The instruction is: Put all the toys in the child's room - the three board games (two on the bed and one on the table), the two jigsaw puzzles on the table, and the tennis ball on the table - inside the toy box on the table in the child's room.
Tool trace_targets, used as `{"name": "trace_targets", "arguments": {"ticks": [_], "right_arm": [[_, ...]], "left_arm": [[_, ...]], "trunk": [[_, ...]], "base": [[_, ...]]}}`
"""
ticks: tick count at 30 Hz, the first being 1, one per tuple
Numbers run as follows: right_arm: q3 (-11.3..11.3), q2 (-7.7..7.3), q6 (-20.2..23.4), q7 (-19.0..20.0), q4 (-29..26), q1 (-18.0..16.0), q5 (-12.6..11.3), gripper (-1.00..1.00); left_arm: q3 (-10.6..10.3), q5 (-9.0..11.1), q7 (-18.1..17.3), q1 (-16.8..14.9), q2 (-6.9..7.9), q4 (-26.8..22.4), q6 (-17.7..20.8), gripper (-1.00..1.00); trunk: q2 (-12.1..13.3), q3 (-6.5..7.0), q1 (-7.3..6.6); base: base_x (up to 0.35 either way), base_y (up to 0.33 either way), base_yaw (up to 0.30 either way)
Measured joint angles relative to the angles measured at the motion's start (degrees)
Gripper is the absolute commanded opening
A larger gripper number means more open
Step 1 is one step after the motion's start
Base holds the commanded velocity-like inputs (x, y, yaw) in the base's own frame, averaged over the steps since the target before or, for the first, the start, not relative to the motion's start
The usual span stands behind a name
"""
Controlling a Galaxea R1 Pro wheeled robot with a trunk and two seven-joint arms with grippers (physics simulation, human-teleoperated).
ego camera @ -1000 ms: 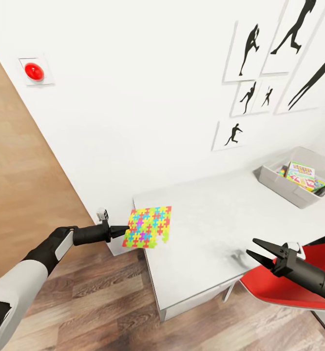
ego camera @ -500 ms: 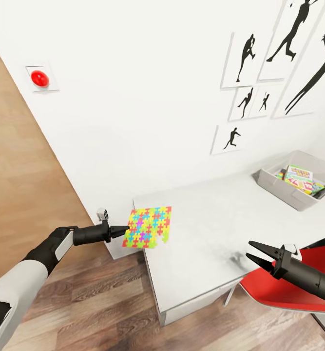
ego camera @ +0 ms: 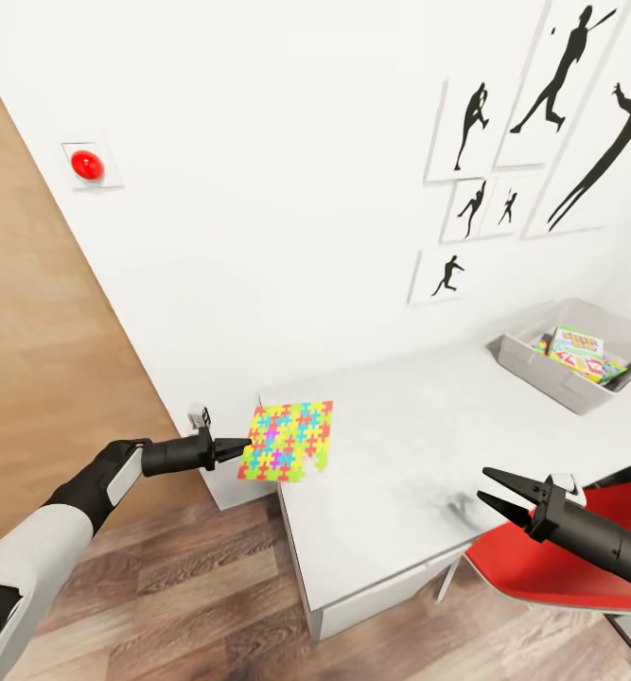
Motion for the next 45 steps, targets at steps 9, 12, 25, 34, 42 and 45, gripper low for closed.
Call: {"name": "trace_targets", "arguments": {"ticks": [9,12,25,34,42,45], "right_arm": [[0.0,0.02,0.0,0.0,0.0,0.0,0.1,1.00],[0.0,0.06,0.0,0.0,0.0,0.0,0.1,1.00],[0.1,0.09,-0.1,-0.1,0.0,0.0,0.1,1.00],[0.5,0.09,-0.1,-0.2,0.0,0.0,0.1,1.00],[0.5,0.26,-0.1,-1.3,0.0,0.0,0.1,1.00],[0.5,1.91,-0.1,-1.4,0.0,0.0,0.1,1.00]], "left_arm": [[0.0,0.0,0.1,0.0,0.00,0.0,0.0,-1.00],[0.0,0.0,0.1,0.0,0.00,0.0,0.0,-1.00],[0.1,0.0,0.1,0.0,0.08,0.0,0.1,-1.00],[0.1,0.0,0.1,0.0,0.11,0.0,0.0,-1.00],[0.1,0.0,0.1,0.0,0.15,0.0,0.0,-1.00],[0.1,-0.1,0.1,0.0,0.17,0.0,0.0,-1.00]], "trunk": [[0.0,0.80,0.00],[0.0,1.07,0.00],[0.0,2.23,0.00],[0.0,3.04,0.00],[0.0,3.75,0.00],[0.0,4.02,0.00]], "base": [[0.000,0.000,0.000],[0.000,0.000,0.000],[0.000,0.000,0.000],[0.000,0.000,0.000],[0.000,0.000,0.000],[0.000,0.000,0.000]]}}
